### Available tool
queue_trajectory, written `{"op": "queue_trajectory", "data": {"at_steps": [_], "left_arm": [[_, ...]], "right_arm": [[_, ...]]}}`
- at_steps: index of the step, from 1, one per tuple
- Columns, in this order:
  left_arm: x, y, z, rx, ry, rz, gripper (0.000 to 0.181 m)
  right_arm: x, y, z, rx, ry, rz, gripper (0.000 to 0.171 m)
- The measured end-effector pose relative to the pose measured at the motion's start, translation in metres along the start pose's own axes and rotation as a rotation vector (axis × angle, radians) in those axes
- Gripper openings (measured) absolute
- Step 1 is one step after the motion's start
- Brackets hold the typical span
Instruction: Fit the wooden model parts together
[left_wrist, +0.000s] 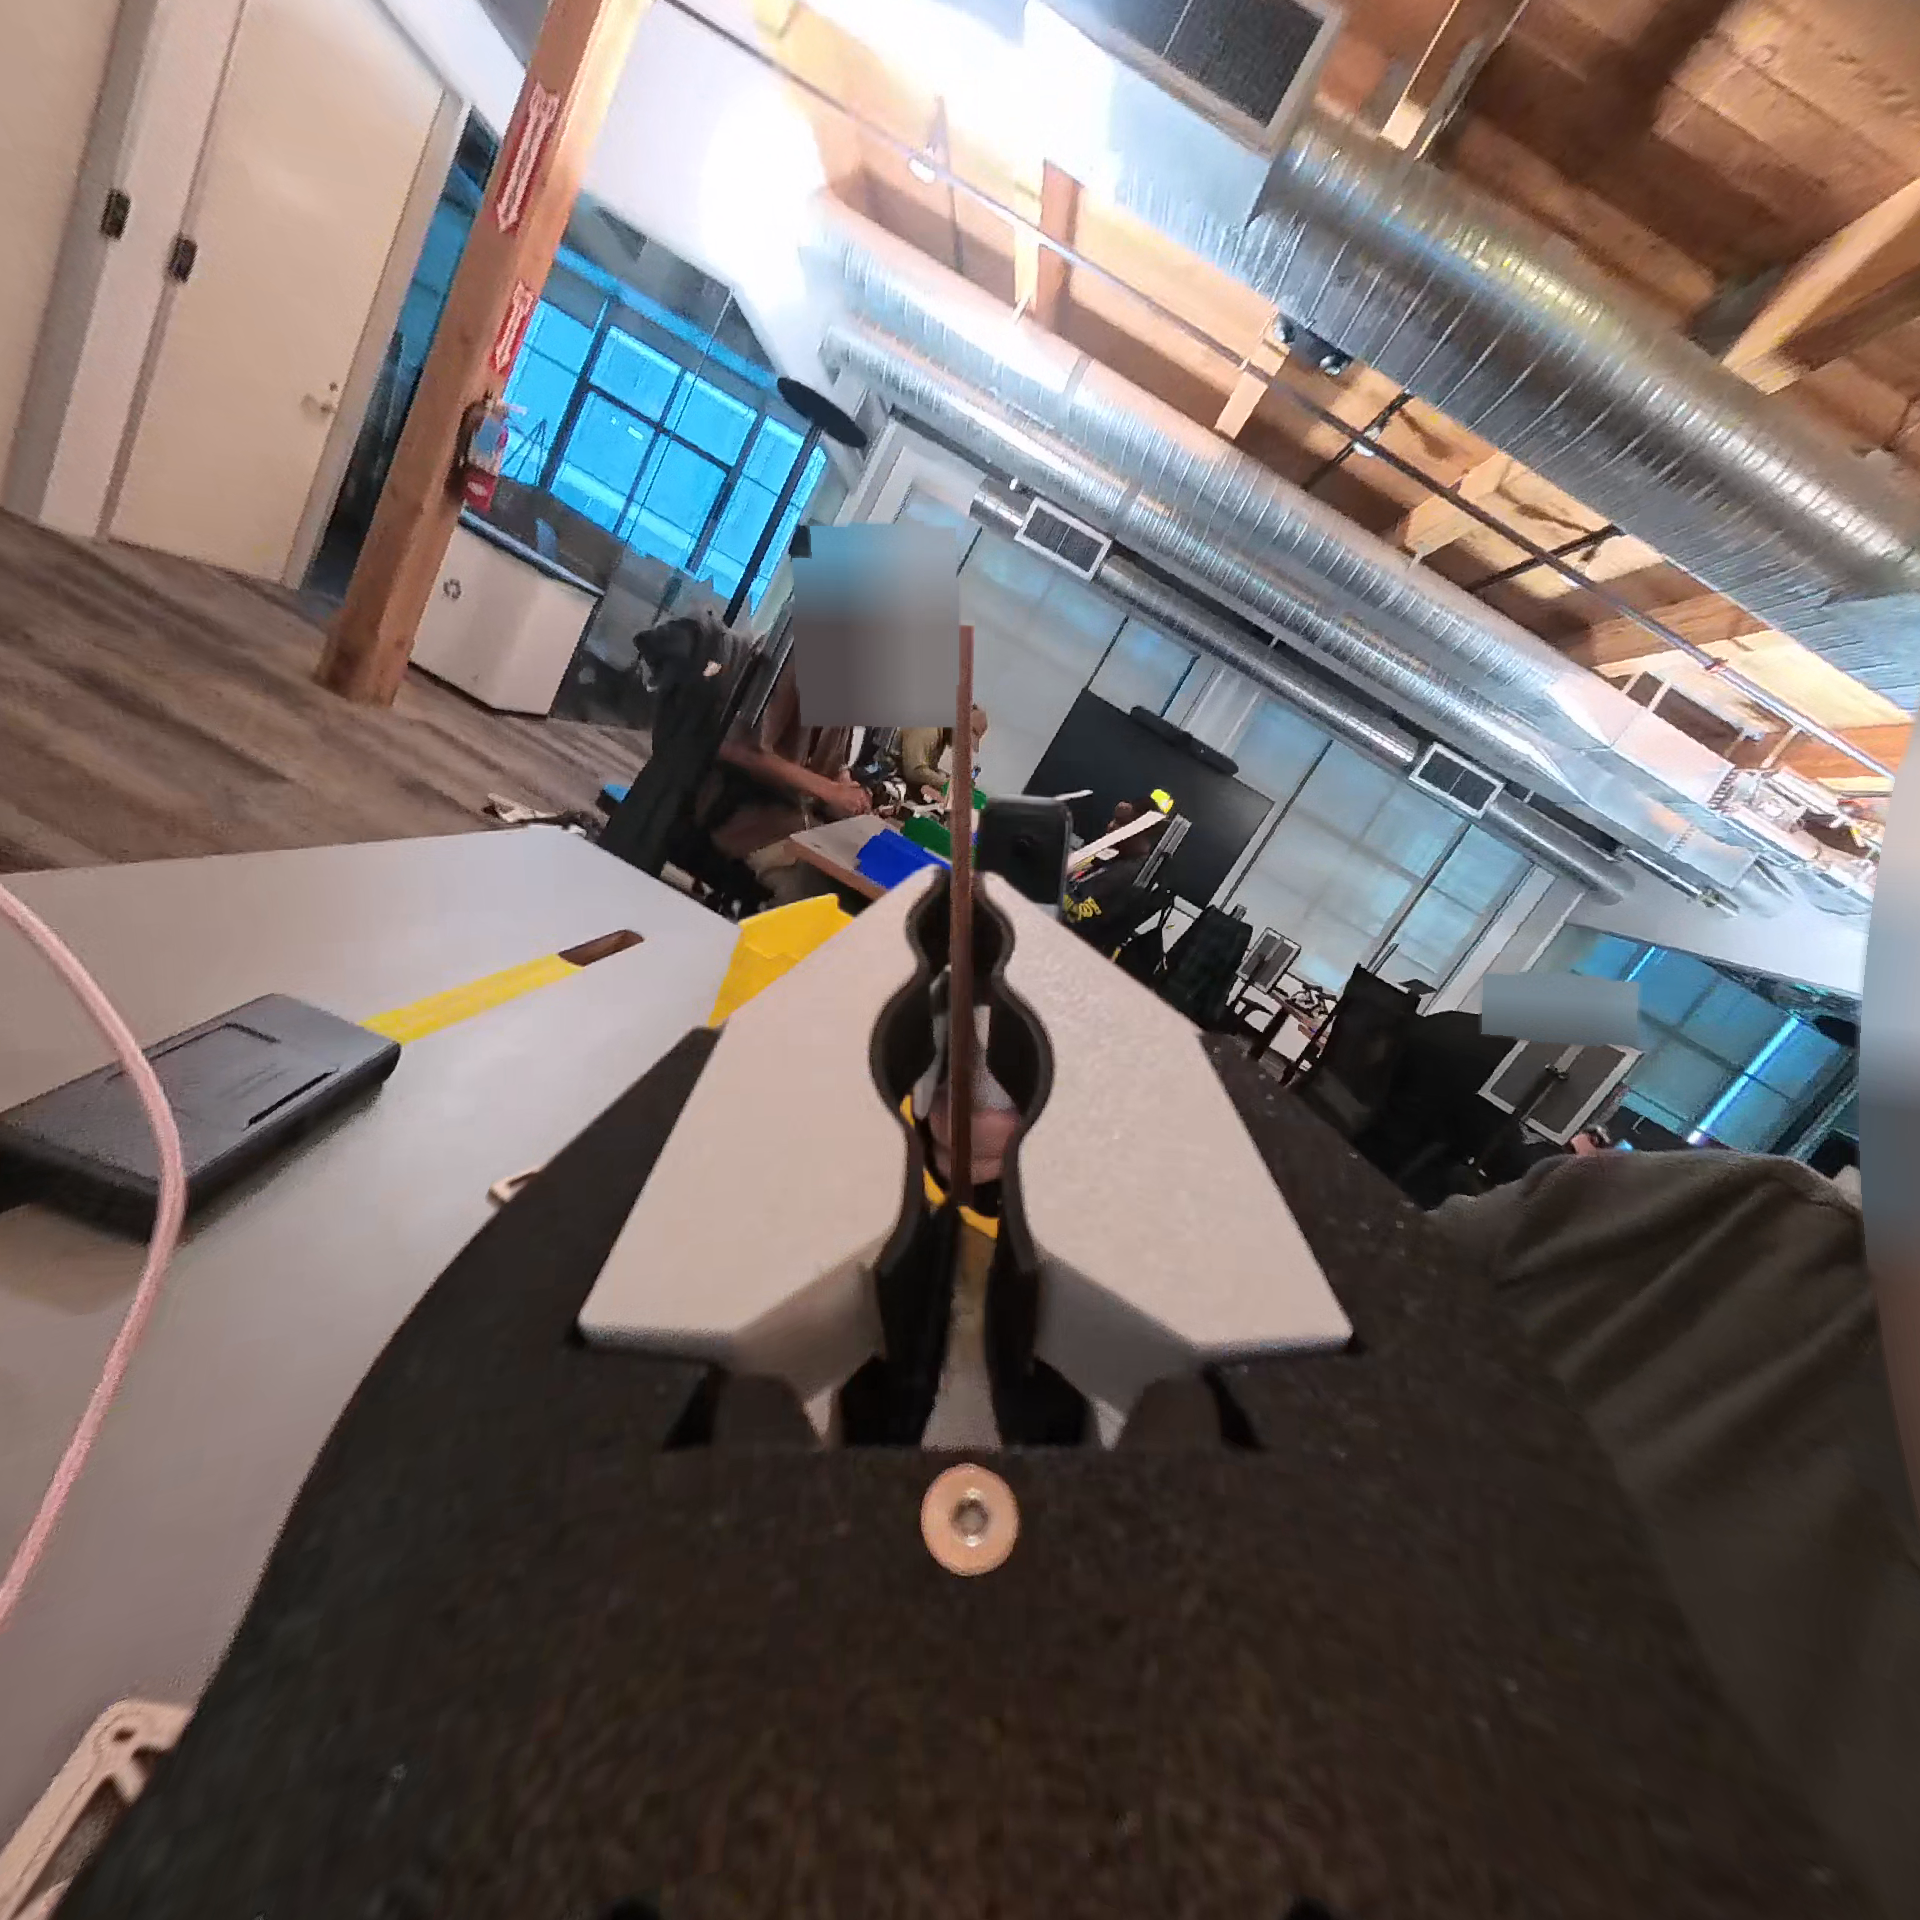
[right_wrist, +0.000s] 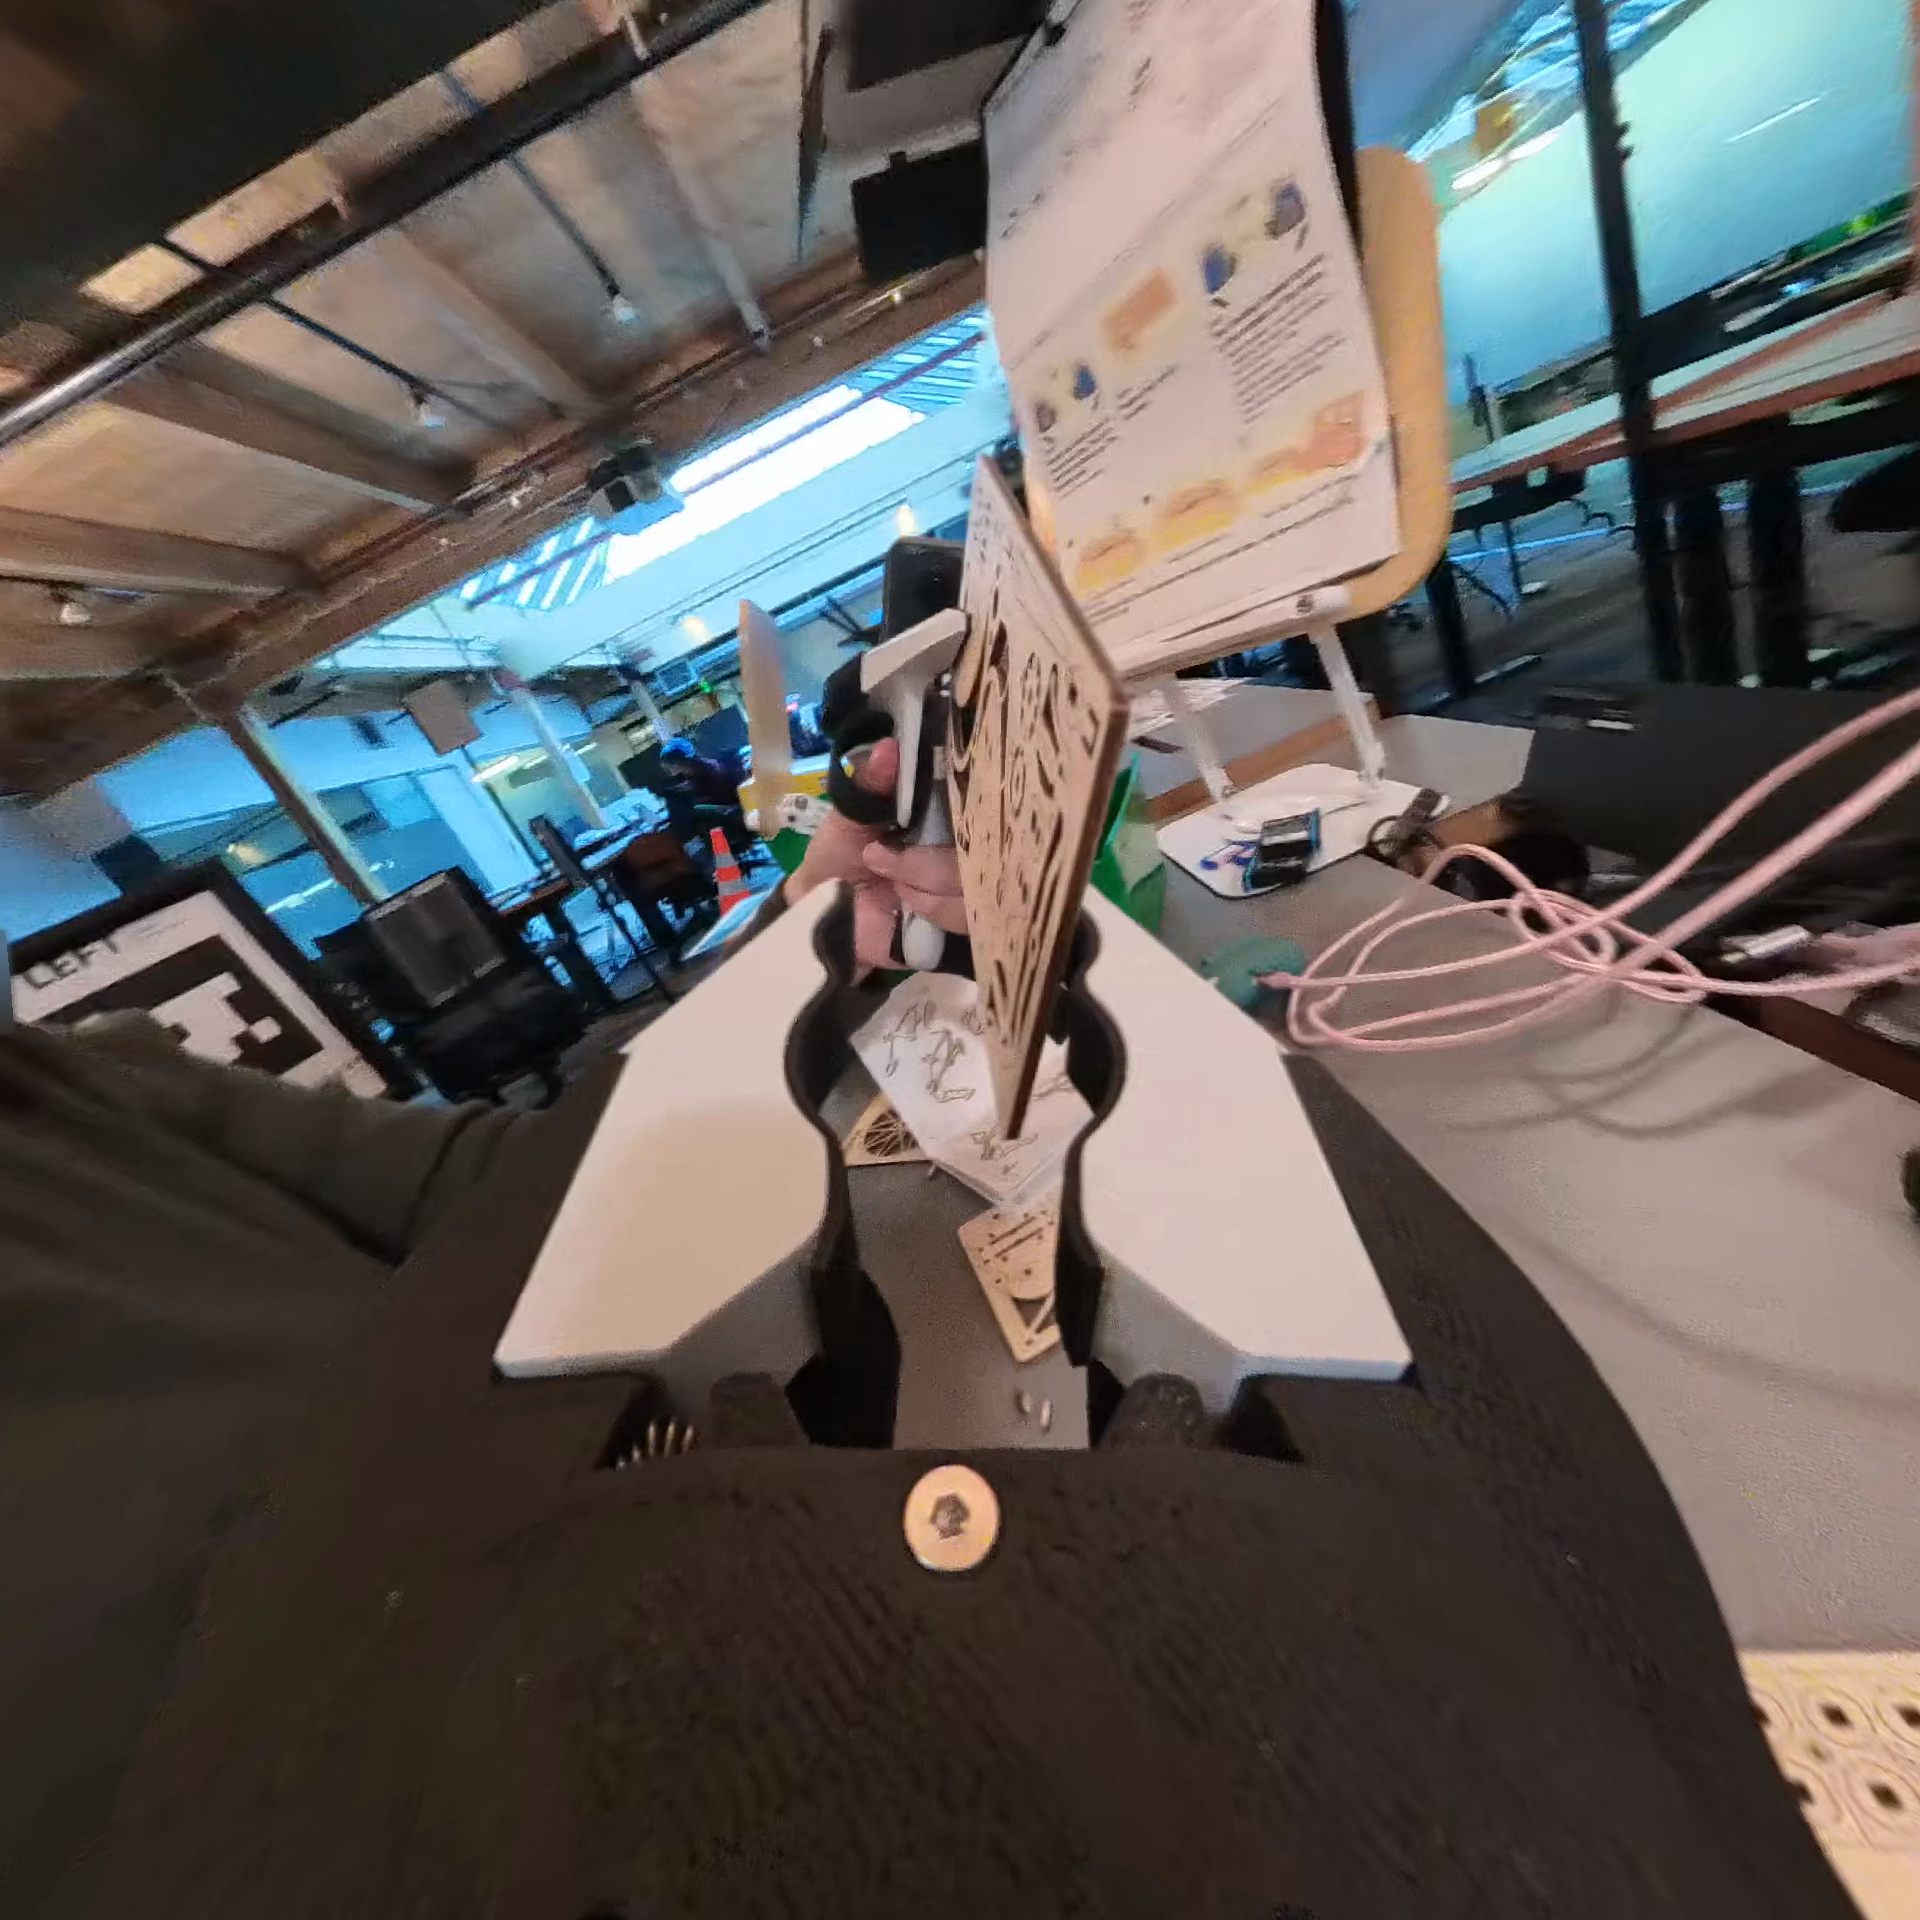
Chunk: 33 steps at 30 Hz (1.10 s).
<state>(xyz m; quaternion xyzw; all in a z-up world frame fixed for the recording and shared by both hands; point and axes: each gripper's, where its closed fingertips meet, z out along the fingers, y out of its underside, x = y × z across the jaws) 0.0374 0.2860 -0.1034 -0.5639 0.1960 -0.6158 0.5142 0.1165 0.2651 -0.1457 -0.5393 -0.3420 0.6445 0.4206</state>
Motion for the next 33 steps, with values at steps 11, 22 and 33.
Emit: {"op": "queue_trajectory", "data": {"at_steps": [11,22,33], "left_arm": [[0.002,-0.002,0.004,0.100,-0.071,-0.115,0.094],[-0.006,-0.011,0.004,0.216,-0.122,-0.233,0.114],[0.051,0.029,0.046,-0.007,0.168,-0.259,0.046]], "right_arm": [[-0.014,-0.032,-0.012,-0.012,0.410,-0.842,0.001],[-0.053,-0.015,0.013,-0.211,0.746,-1.900,0.002],[-0.046,-0.038,-0.006,-0.298,1.094,-2.370,0.000]]}}
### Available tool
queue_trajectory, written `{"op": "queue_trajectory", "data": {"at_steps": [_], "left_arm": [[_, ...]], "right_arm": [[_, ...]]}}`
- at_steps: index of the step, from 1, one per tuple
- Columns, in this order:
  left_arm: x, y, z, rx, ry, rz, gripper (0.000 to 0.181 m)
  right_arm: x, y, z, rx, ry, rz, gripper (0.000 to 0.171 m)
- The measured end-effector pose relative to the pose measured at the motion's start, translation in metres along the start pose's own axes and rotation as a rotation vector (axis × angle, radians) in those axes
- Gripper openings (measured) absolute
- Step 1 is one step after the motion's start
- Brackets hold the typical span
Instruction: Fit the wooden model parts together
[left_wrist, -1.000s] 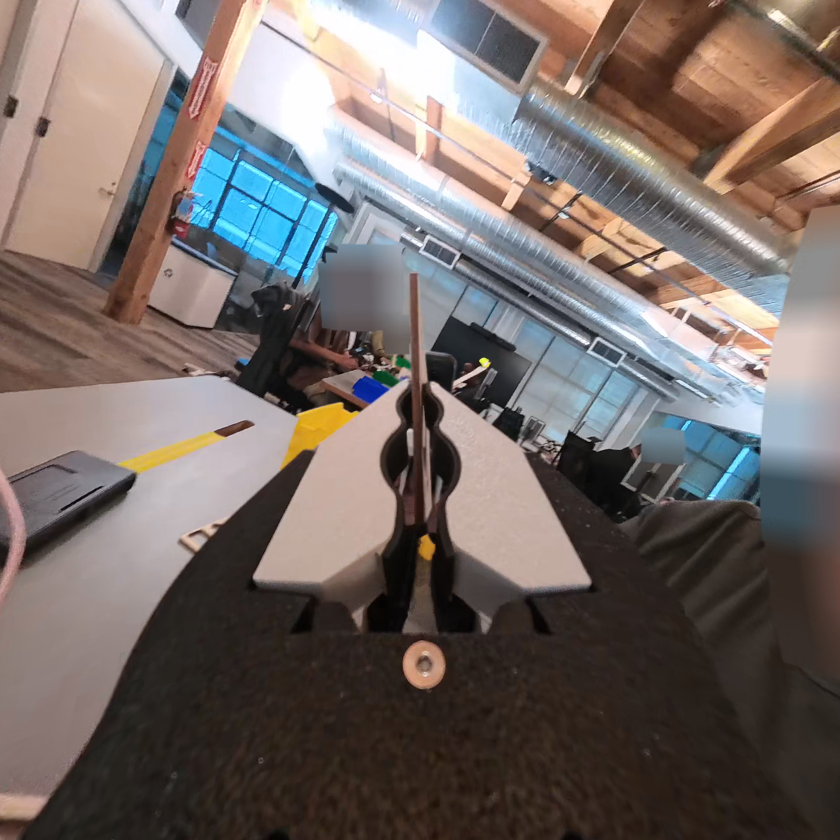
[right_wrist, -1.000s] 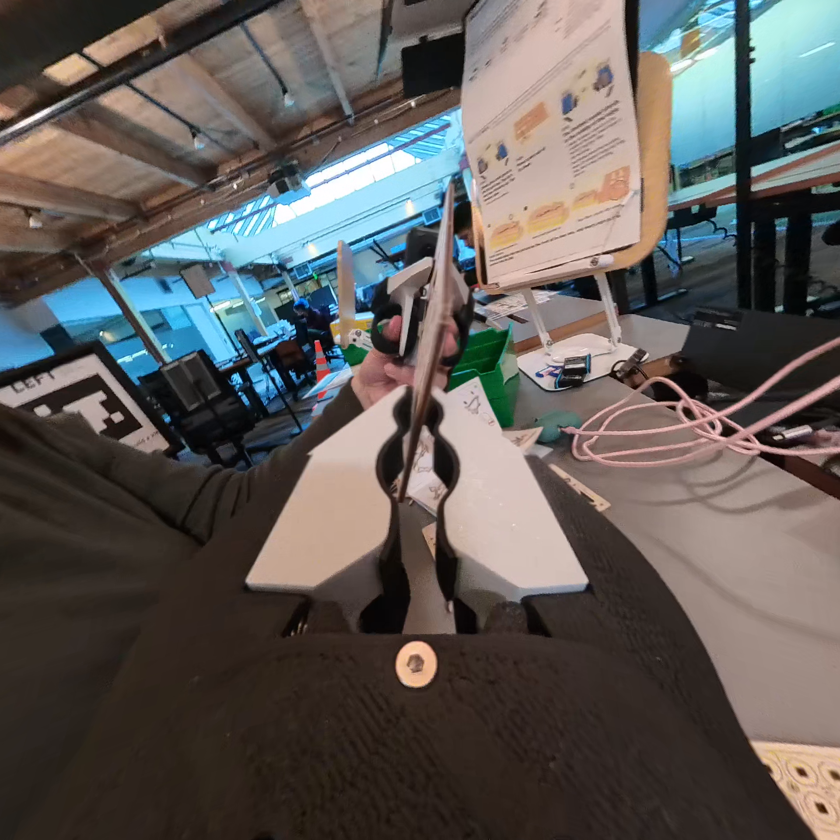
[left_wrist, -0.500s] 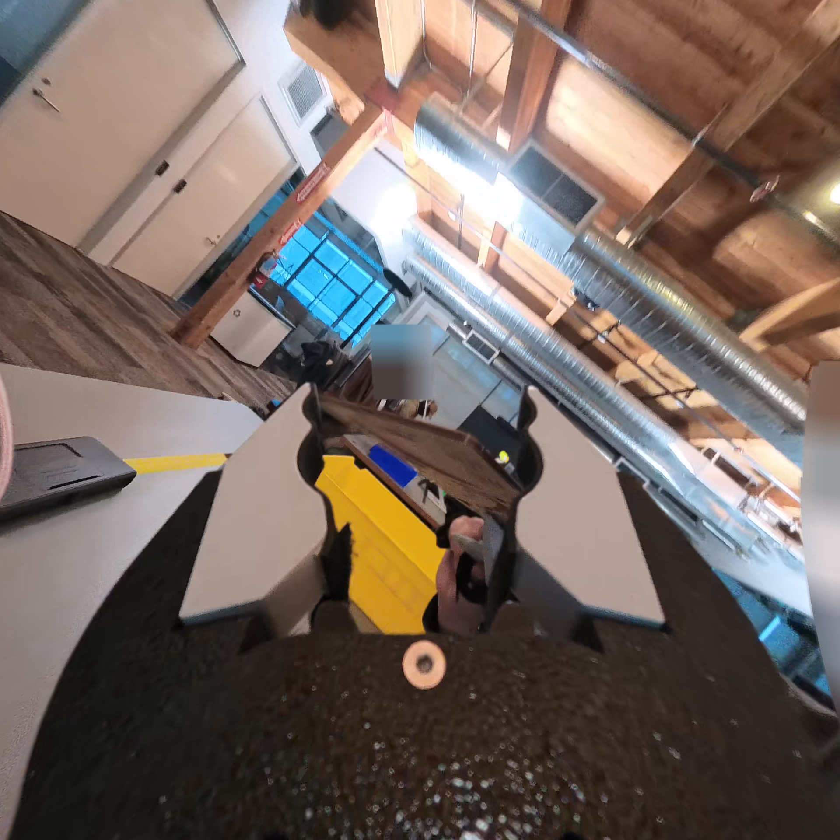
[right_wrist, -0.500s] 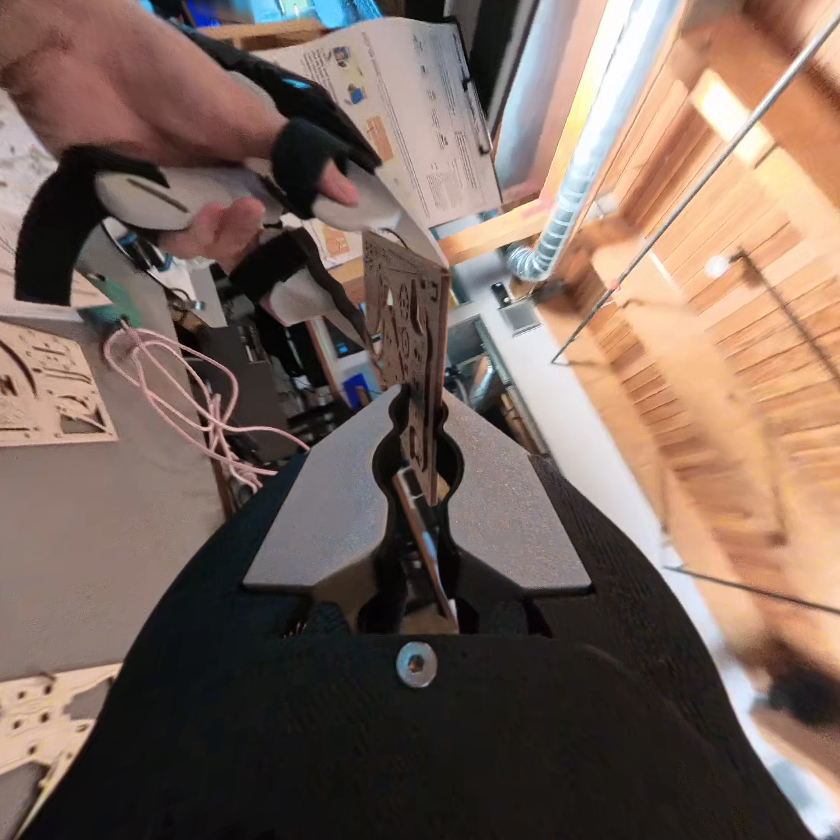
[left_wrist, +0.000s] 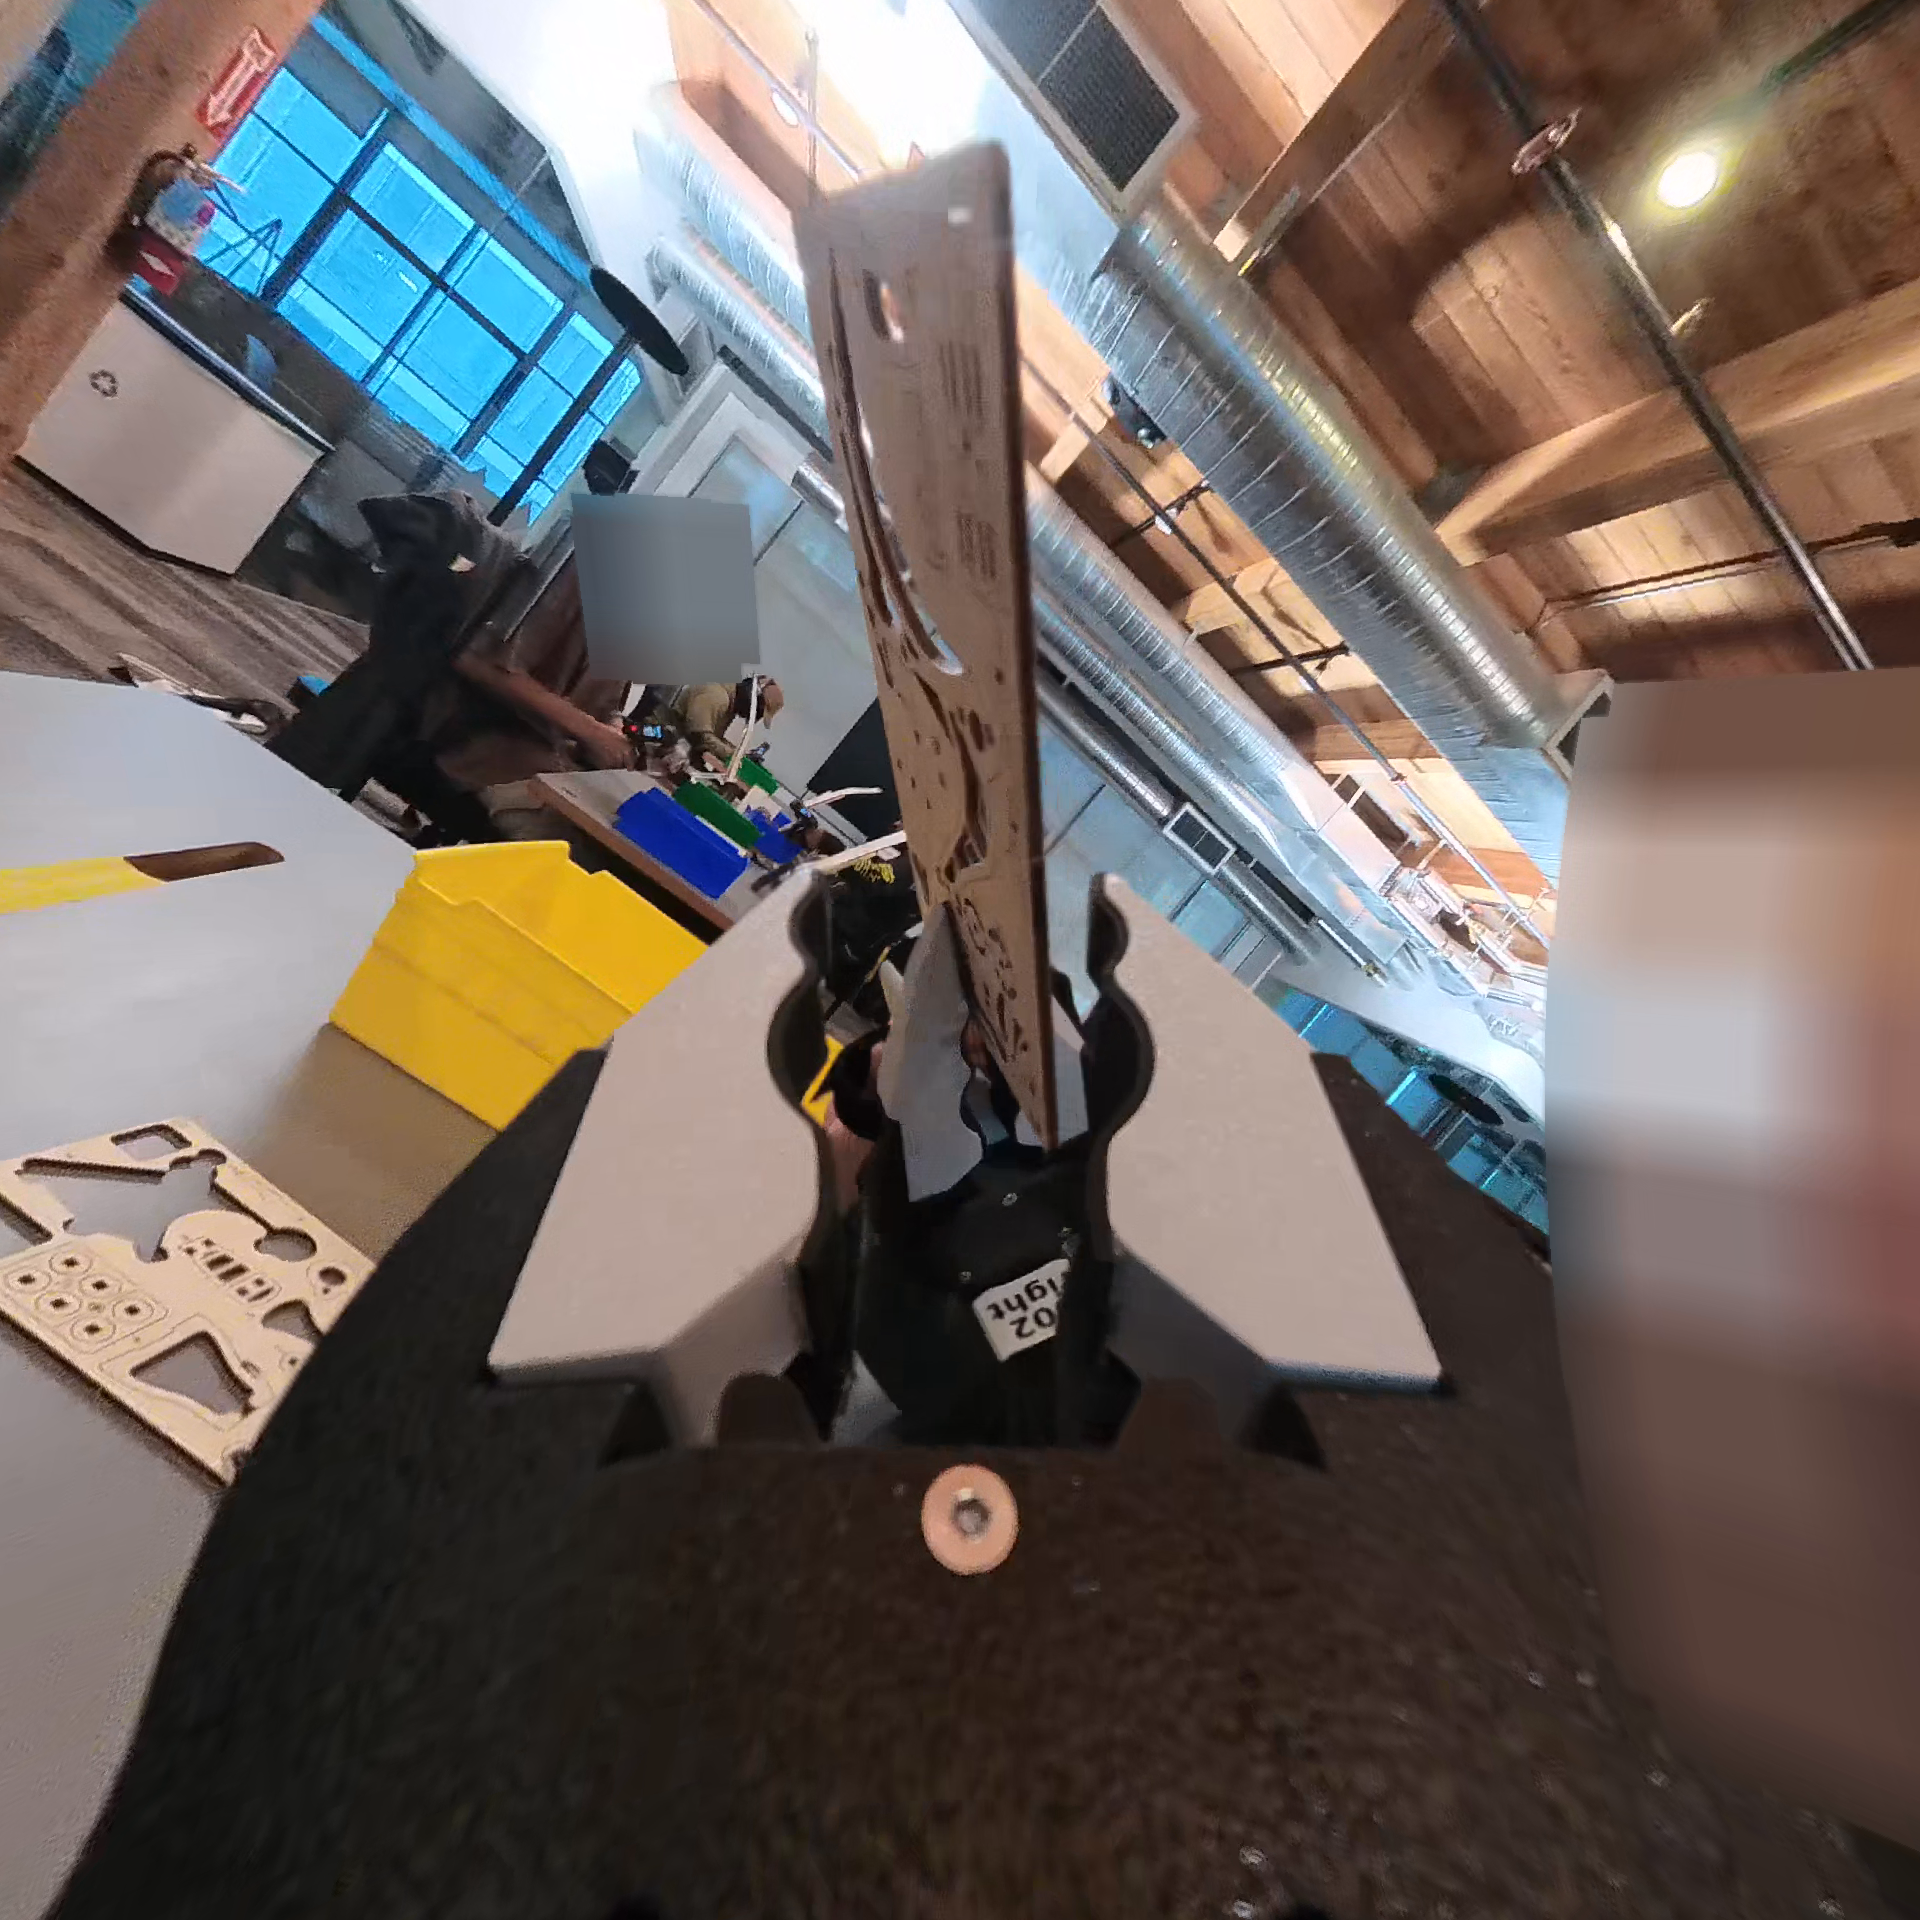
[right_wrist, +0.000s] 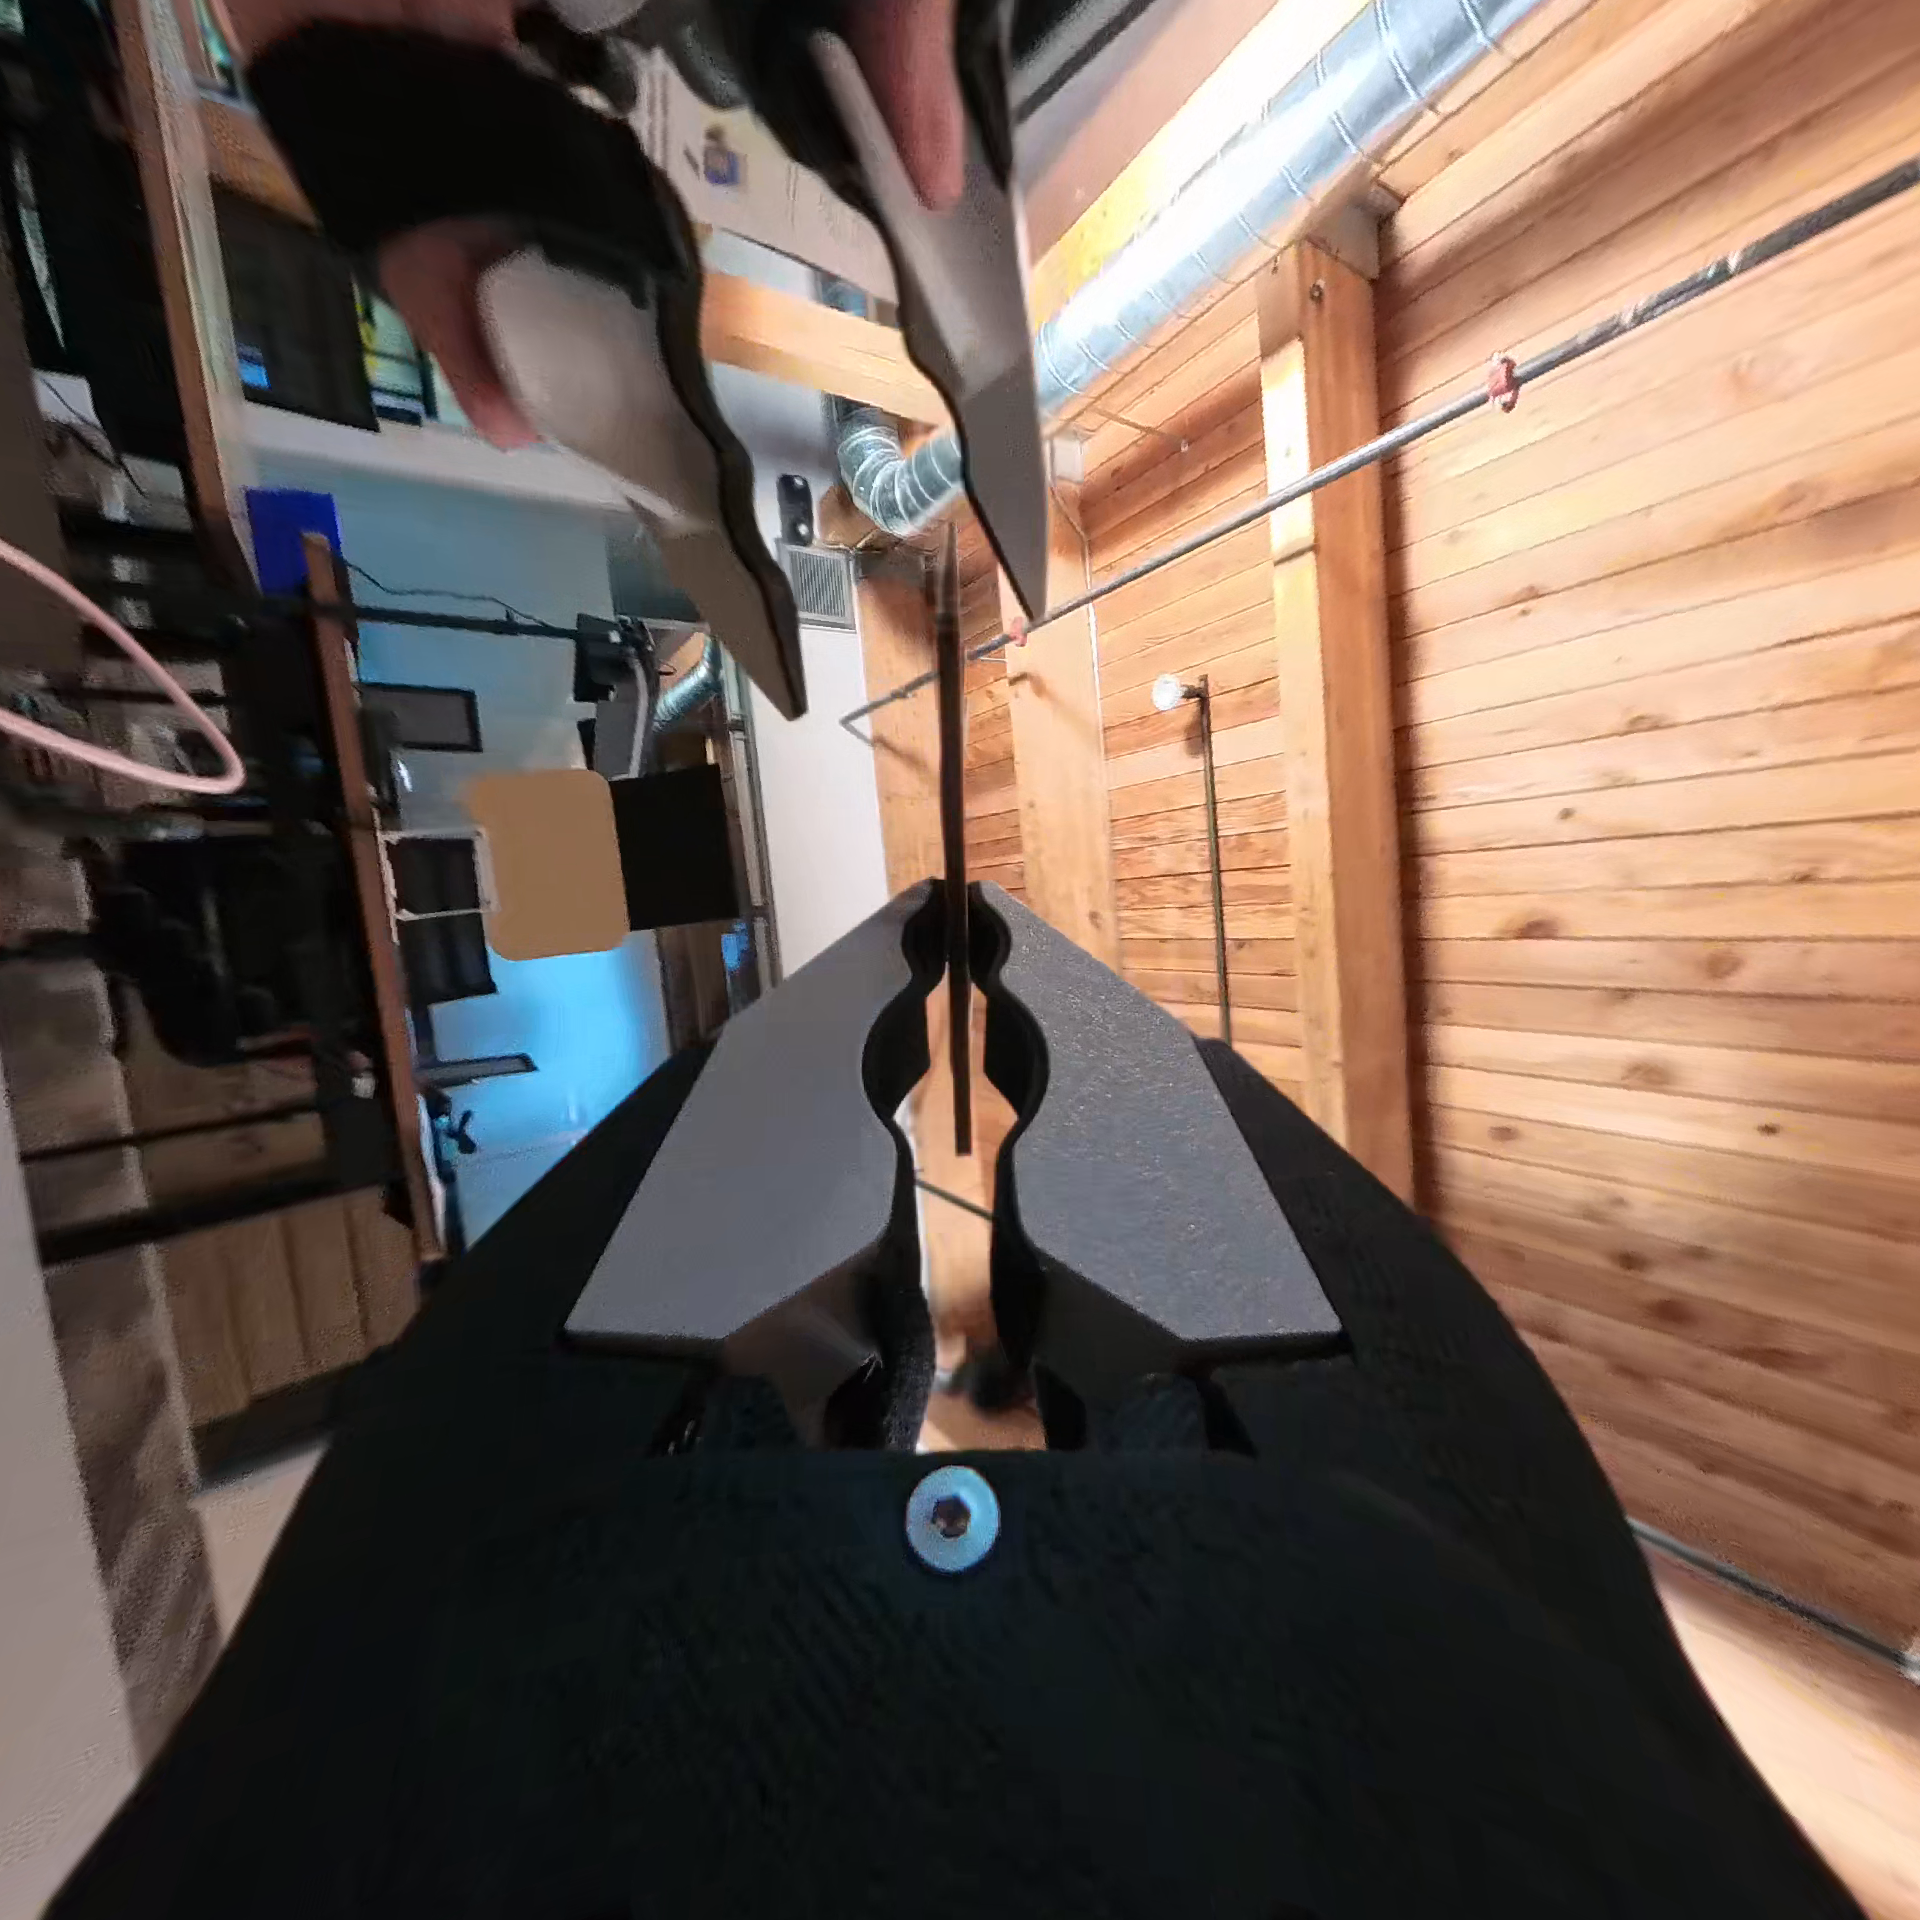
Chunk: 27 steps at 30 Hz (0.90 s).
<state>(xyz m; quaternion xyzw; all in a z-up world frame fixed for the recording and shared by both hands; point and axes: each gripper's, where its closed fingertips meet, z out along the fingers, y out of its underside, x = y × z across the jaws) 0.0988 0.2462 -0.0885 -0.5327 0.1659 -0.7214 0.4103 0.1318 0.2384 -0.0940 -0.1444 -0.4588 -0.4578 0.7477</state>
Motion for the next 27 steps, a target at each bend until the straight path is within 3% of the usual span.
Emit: {"op": "queue_trajectory", "data": {"at_steps": [2,4,6,7,10,13,15,18,21,27], "left_arm": [[-0.002,0.003,0.004,-0.006,-0.024,0.015,0.037],[-0.003,0.003,0.006,0.008,-0.045,0.055,0.005],[-0.009,0.004,0.006,0.000,-0.094,0.096,0.002],[-0.009,0.005,0.005,-0.012,-0.090,0.101,0.000],[-0.014,0.004,0.002,-0.020,-0.121,0.125,0.000],[-0.015,0.002,-0.003,-0.038,-0.145,0.162,0.000],[-0.010,0.000,-0.005,-0.041,-0.123,0.171,0.001],[-0.015,-0.001,-0.011,-0.065,-0.182,0.232,0.000],[-0.016,0.000,-0.014,-0.096,-0.202,0.257,0.000],[-0.013,0.014,-0.009,-0.172,-0.167,0.260,0.000]], "right_arm": [[-0.004,-0.001,0.000,0.012,-0.002,-0.043,0.000],[-0.008,-0.001,-0.001,0.028,-0.016,-0.060,0.001],[-0.011,-0.004,-0.004,0.069,-0.045,-0.014,0.003],[-0.016,-0.006,-0.006,0.106,-0.096,0.048,0.012],[-0.024,-0.011,-0.013,0.201,-0.295,0.321,0.038],[-0.025,-0.006,-0.010,0.190,-0.517,0.670,0.060],[-0.019,-0.005,-0.011,0.198,-0.643,0.950,0.067],[-0.006,-0.006,-0.012,0.259,-0.775,1.325,0.069],[0.005,0.009,-0.004,0.231,-0.782,1.624,0.068],[-0.017,0.015,0.000,0.084,-0.916,1.941,0.059]]}}
